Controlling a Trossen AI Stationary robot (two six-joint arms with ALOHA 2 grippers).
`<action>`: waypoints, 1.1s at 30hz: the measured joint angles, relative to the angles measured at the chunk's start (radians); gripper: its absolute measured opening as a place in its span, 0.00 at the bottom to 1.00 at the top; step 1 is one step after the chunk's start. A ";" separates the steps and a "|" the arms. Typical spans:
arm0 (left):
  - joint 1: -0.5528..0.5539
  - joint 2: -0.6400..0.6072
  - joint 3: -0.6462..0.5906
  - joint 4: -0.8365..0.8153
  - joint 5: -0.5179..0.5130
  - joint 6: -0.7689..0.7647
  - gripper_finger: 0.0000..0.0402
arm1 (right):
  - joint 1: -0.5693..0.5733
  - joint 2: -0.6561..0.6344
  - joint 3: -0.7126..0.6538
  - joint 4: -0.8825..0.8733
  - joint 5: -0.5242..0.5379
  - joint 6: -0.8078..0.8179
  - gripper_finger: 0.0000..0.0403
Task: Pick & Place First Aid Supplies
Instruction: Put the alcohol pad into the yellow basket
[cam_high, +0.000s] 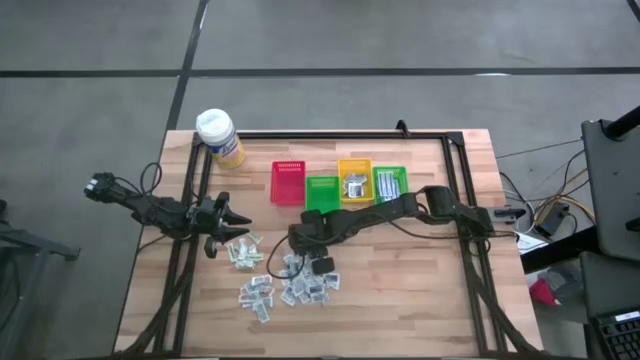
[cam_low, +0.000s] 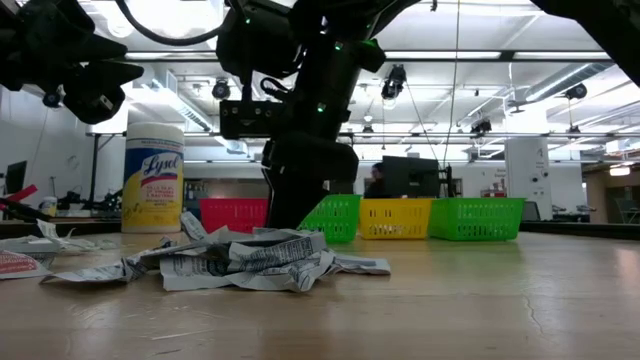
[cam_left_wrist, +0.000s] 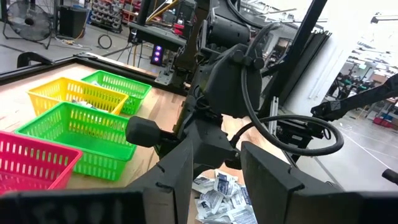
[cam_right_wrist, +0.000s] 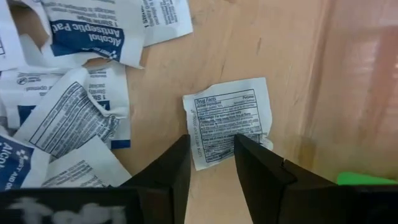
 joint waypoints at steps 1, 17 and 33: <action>0.000 0.000 0.000 0.000 0.000 0.000 0.33 | 0.000 0.000 -0.001 0.001 0.000 0.003 0.28; 0.000 0.000 0.000 0.000 0.000 0.003 0.33 | 0.000 0.003 -0.006 -0.003 -0.009 0.001 0.24; 0.000 0.000 0.000 0.000 0.000 0.015 0.33 | -0.043 -0.006 0.174 -0.116 -0.043 0.283 0.37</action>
